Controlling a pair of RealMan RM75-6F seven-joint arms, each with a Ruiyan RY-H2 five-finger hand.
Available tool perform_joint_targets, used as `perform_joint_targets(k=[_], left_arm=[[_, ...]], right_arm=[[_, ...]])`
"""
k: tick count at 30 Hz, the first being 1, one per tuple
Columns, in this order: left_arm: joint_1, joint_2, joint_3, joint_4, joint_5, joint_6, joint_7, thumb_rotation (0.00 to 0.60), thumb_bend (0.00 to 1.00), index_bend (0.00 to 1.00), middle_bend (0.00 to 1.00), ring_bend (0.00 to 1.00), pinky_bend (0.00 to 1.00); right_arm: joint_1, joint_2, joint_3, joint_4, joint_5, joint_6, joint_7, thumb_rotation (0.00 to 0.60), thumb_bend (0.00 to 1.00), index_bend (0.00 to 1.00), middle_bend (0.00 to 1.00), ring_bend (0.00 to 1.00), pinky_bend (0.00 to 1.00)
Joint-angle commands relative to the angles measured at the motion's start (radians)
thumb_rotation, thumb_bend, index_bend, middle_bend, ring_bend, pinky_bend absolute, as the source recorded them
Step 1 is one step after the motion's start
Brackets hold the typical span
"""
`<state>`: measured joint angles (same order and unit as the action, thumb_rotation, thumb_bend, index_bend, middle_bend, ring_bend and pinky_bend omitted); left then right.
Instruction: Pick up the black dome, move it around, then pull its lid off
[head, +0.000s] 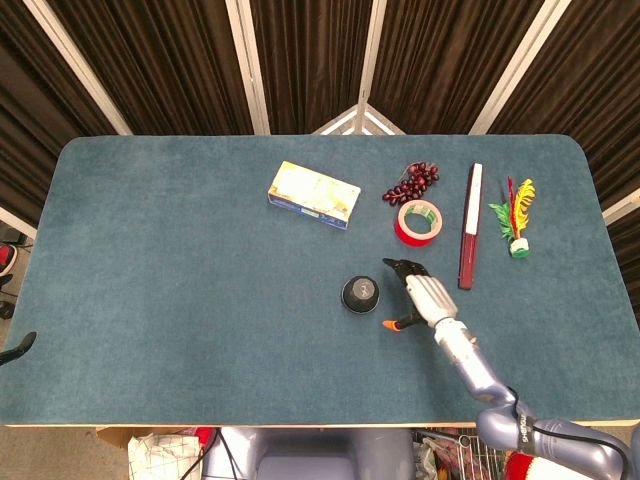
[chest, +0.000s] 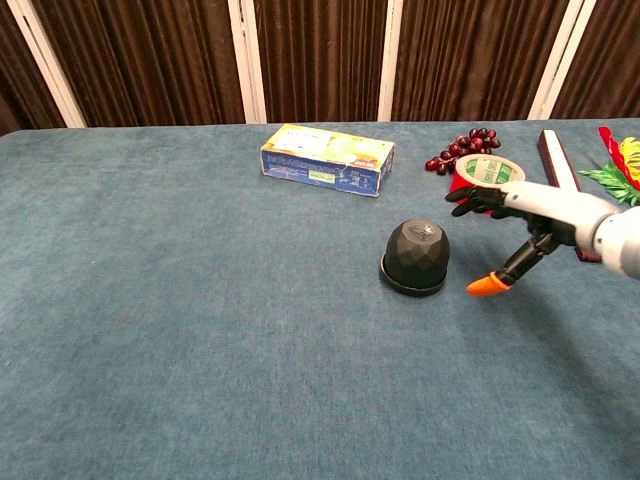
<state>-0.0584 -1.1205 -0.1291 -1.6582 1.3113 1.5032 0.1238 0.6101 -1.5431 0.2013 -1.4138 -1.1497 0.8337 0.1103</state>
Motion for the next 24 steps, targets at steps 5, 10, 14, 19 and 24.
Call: perform_joint_targets(k=[5,10,14,19,24], left_arm=[[-0.002,-0.003,0.0,0.001,-0.001,-0.001,0.004,0.6,0.31,0.17,0.0,0.0,0.09],[-0.001,-0.004,-0.001,0.002,0.0,0.003,0.0,0.6,0.31,0.17,0.0,0.0,0.09],[-0.002,-0.005,-0.001,0.005,0.0,0.002,-0.001,0.6,0.31,0.17,0.0,0.0,0.09],[-0.003,-0.006,-0.001,0.005,0.001,0.002,-0.001,0.6,0.31,0.17,0.0,0.0,0.09],[-0.001,-0.006,-0.003,0.008,0.0,0.006,-0.007,0.6,0.31,0.17,0.0,0.0,0.09]], right_arm=[[0.03,-0.045,0.005,0.029,0.034,-0.025,-0.035,0.6,0.12,0.09,0.16,0.0,0.0],[0.047,-0.076,0.014,0.048,0.053,-0.031,-0.047,0.6,0.12,0.11,0.19,0.0,0.0],[0.06,-0.094,0.019,0.061,0.061,-0.035,-0.059,0.6,0.12,0.12,0.21,0.0,0.0],[0.073,-0.117,0.025,0.081,0.077,-0.041,-0.067,0.6,0.12,0.12,0.22,0.0,0.0],[0.084,-0.134,0.027,0.096,0.083,-0.047,-0.071,0.6,0.12,0.13,0.23,0.0,0.0]])
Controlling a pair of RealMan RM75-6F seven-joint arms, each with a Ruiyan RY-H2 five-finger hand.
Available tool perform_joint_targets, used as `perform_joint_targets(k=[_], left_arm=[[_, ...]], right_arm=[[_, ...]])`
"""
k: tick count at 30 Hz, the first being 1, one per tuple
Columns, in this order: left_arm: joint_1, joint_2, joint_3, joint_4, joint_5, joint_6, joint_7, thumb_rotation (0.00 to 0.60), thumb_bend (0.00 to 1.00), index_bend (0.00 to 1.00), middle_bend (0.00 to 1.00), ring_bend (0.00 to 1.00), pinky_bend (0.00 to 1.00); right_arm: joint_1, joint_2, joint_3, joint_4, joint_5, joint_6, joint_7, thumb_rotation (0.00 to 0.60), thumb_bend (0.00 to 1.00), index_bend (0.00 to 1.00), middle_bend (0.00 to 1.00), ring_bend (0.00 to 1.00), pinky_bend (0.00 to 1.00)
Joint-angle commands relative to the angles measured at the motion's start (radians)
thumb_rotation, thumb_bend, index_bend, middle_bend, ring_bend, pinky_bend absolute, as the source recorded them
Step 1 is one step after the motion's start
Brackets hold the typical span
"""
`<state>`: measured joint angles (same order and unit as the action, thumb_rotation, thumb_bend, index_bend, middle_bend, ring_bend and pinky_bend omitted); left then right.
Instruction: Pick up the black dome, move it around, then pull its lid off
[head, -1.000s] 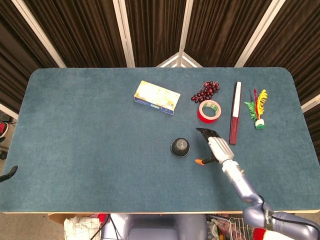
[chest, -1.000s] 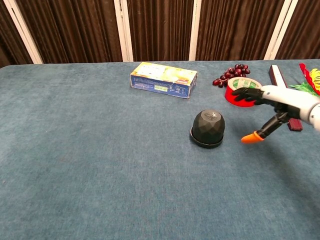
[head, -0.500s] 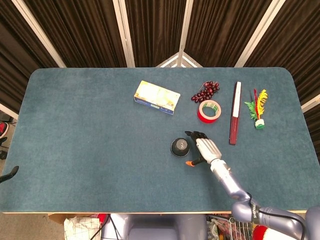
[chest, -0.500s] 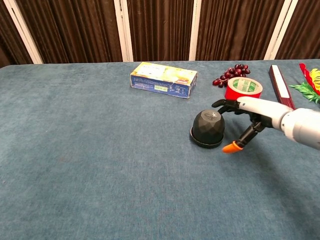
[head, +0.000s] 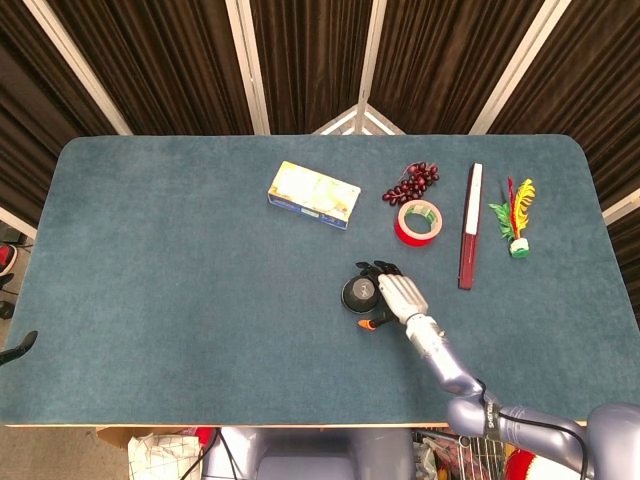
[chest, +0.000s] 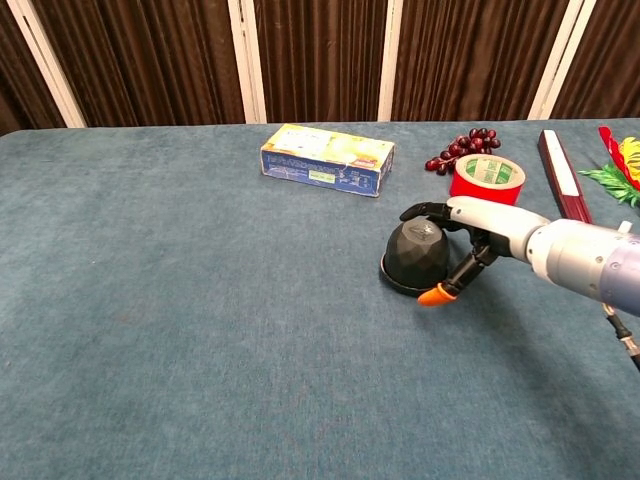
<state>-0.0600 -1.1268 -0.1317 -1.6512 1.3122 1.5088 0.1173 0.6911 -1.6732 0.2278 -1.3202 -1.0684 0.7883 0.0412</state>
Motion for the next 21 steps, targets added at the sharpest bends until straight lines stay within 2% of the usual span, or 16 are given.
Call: perform_joint_targets(k=[1,12,21], left_arm=[[0.0,0.0,0.0,0.001,-0.001,0.0,-0.001,0.6,0.31,0.17,0.0,0.0,0.09],[-0.001,-0.001,-0.001,0.004,-0.002,-0.001,-0.004,0.6,0.31,0.17,0.0,0.0,0.09],[-0.002,-0.003,0.0,0.007,-0.001,-0.002,0.0,0.6,0.31,0.18,0.0,0.0,0.09]], right_arm=[[0.005,-0.007,0.002,0.004,0.002,-0.001,-0.002,0.6,0.12,0.13,0.23,0.0,0.0],[0.025,-0.052,0.014,0.049,0.012,0.001,-0.004,0.6,0.12,0.19,0.31,0.01,0.0],[0.032,-0.08,0.011,0.105,0.01,-0.01,0.005,0.6,0.12,0.2,0.31,0.01,0.0]])
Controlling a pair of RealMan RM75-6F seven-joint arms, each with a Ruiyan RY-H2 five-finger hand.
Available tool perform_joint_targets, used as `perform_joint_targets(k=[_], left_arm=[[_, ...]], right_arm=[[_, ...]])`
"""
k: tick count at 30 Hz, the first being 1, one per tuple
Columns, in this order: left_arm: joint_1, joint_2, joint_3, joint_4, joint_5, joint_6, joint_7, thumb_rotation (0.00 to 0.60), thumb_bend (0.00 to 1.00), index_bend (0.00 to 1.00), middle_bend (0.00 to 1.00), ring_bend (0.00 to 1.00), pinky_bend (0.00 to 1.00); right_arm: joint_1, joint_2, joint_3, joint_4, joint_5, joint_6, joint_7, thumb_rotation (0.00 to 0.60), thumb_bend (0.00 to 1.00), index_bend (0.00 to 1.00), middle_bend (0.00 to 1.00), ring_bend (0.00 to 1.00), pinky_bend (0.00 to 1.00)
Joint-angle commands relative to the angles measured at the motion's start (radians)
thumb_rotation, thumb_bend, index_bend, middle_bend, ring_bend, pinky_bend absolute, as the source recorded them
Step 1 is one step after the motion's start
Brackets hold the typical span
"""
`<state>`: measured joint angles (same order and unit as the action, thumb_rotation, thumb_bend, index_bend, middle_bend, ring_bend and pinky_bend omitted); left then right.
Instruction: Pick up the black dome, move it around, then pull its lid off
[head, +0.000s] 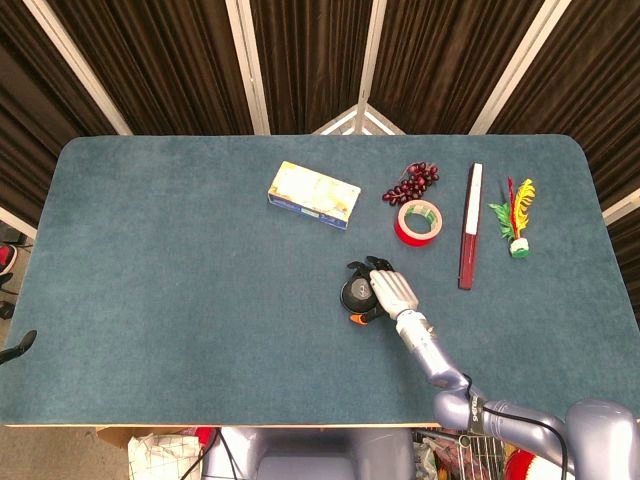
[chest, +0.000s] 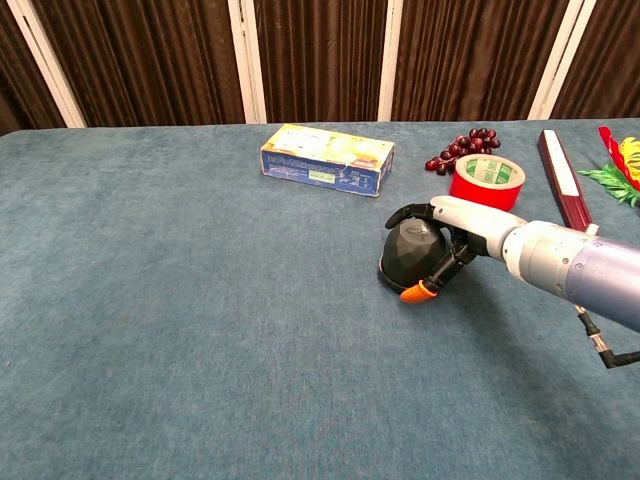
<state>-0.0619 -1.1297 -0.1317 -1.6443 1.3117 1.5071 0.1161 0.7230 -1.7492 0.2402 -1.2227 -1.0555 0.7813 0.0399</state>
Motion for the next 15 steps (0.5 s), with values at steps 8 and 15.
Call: perform_joint_targets(k=[8,15], left_arm=[[-0.003,-0.005,0.001,0.002,-0.002,-0.003,0.011,0.6,0.31,0.18,0.0,0.0,0.09],[-0.005,-0.012,0.004,0.003,-0.001,-0.004,0.025,0.6,0.31,0.19,0.0,0.0,0.09]], right_arm=[[-0.004,-0.006,-0.009,0.032,-0.022,-0.007,0.028,0.6,0.12,0.21,0.34,0.03,0.0],[-0.004,-0.006,-0.009,0.042,-0.036,-0.014,0.045,0.6,0.12,0.23,0.39,0.07,0.0]])
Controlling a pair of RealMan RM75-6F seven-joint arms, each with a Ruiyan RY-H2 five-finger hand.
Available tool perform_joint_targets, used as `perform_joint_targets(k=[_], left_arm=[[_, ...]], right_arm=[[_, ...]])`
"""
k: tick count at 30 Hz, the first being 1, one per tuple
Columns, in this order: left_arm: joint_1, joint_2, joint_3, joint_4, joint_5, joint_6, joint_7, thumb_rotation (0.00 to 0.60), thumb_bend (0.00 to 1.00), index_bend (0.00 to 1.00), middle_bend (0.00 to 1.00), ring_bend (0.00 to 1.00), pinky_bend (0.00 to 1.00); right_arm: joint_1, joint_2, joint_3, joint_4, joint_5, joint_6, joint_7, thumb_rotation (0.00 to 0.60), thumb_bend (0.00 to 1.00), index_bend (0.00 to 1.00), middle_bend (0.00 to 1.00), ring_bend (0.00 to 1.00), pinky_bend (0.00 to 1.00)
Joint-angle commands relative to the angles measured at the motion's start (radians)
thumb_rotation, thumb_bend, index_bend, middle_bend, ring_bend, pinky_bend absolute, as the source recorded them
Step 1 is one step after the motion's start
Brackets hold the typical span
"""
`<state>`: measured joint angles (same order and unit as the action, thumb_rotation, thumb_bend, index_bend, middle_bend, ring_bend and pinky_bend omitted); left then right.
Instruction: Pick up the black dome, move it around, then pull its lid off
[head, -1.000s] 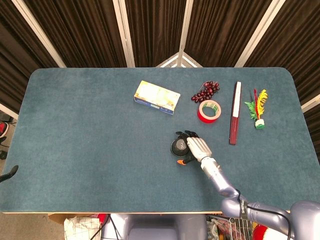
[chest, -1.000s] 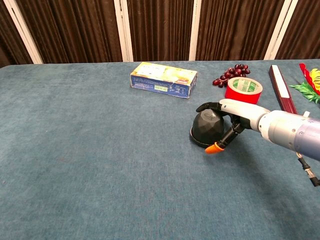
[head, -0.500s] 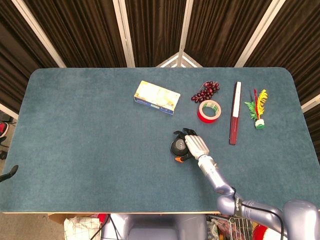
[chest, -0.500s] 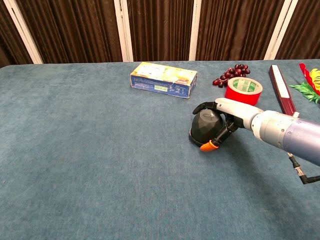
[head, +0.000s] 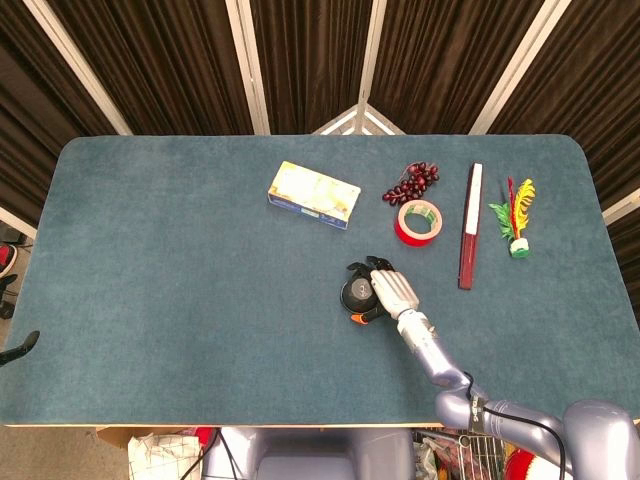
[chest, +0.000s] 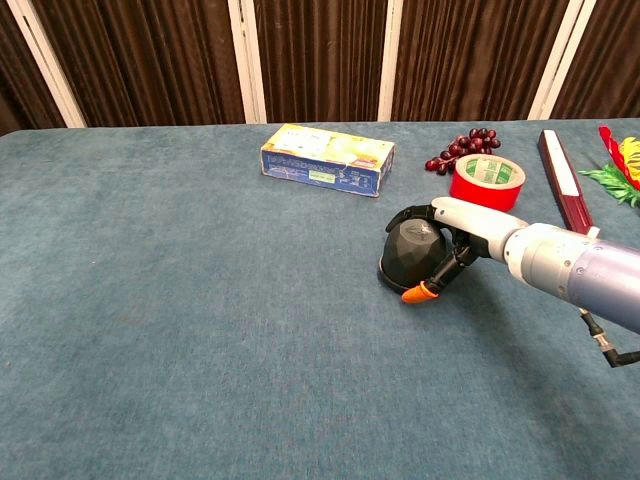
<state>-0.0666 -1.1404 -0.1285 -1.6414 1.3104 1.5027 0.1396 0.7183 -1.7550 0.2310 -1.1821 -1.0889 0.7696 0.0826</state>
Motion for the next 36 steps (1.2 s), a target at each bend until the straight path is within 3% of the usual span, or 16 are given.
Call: perform_joint_targets(k=[1,16,25,36], left_arm=[[0.0,-0.002,0.0,0.0,0.001,0.001,0.003,0.6,0.31,0.19,0.0,0.0,0.09],[-0.006,-0.01,0.008,0.003,0.007,-0.007,0.015,0.6,0.31,0.19,0.0,0.0,0.09],[-0.008,-0.011,0.009,0.006,0.007,-0.012,0.017,0.6,0.31,0.2,0.0,0.0,0.09],[-0.009,-0.009,0.006,0.01,0.005,-0.013,0.008,0.6,0.31,0.2,0.0,0.0,0.09]], right_arm=[[0.001,0.0,-0.001,0.003,-0.004,-0.004,0.005,0.6,0.12,0.23,0.39,0.07,0.0],[-0.002,-0.005,-0.008,0.038,-0.046,-0.009,0.05,0.6,0.12,0.29,0.45,0.13,0.0],[-0.007,0.004,0.001,0.017,-0.083,0.017,0.096,0.6,0.19,0.38,0.58,0.24,0.0],[-0.004,0.023,0.004,-0.013,-0.118,0.028,0.126,0.6,0.21,0.38,0.59,0.24,0.0]])
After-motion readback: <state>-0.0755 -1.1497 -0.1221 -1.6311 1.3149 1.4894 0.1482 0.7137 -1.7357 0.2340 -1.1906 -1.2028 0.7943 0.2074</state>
